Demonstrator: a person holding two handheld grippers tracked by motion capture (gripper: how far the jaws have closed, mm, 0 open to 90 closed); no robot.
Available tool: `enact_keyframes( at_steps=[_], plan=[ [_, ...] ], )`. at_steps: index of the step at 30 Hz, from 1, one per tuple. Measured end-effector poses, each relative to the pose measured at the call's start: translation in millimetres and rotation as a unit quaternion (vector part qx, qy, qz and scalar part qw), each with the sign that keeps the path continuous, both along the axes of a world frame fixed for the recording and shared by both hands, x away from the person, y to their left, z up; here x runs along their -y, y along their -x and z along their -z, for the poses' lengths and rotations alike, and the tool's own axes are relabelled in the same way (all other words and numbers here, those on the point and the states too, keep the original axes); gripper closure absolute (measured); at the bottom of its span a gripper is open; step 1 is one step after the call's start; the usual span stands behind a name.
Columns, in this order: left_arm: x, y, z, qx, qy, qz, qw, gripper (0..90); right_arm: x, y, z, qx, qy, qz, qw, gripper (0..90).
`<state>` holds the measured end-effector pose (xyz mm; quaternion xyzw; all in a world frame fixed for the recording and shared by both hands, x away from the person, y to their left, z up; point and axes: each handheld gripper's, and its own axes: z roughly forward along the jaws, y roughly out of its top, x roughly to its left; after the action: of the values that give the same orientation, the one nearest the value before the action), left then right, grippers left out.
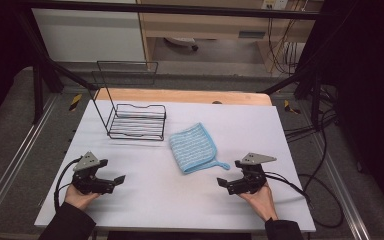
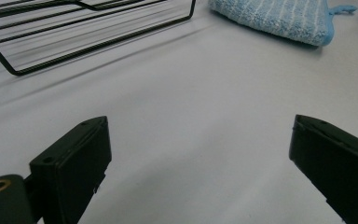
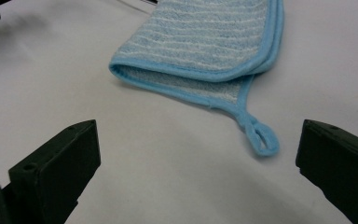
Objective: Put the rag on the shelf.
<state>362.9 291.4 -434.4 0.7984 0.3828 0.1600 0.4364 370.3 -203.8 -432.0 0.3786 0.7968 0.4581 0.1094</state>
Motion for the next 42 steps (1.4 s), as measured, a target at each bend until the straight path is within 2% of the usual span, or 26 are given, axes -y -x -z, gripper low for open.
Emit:
enact_keyframes(
  at_steps=[21, 30, 31, 38, 39, 40, 42],
  plan=[
    [-0.3, -0.6, 0.6, -0.002, -0.001, -0.002, 1.0000, 5.4, -37.8, -13.8, -12.1, 0.005, -0.005, -0.018, 0.9998, 0.5],
    [-0.5, -0.4, 0.7, -0.002, -0.002, -0.002, 1.0000, 5.5, -65.3, -22.9, -14.0, 0.007, 0.012, -0.029, 0.9995, 0.6],
    [-0.5, -0.5, 0.8, -0.002, -0.002, -0.003, 1.0000, 5.5, -71.6, -25.6, -13.7, 0.014, 0.017, -0.032, 0.9993, 0.9],
    [-0.2, -0.8, 1.0, -0.002, -0.002, -0.002, 1.0000, 5.5, -90.4, -34.1, -12.0, 0.013, 0.025, -0.039, 0.9988, 3.1],
    [0.0, -0.8, 1.2, -0.002, -0.001, -0.003, 1.0000, 5.5, -92.9, -35.3, -11.4, 0.014, 0.029, -0.042, 0.9986, 3.5],
    [0.0, -0.9, 1.3, -0.002, 0.000, -0.003, 1.0000, 5.5, -101.2, -37.8, -9.8, 0.014, 0.042, -0.049, 0.9978, 4.1],
    [0.0, -0.9, 1.3, -0.003, -0.001, -0.003, 1.0000, 5.5, -103.7, -38.7, -9.2, 0.014, 0.045, -0.052, 0.9976, 5.6]
  ],
)
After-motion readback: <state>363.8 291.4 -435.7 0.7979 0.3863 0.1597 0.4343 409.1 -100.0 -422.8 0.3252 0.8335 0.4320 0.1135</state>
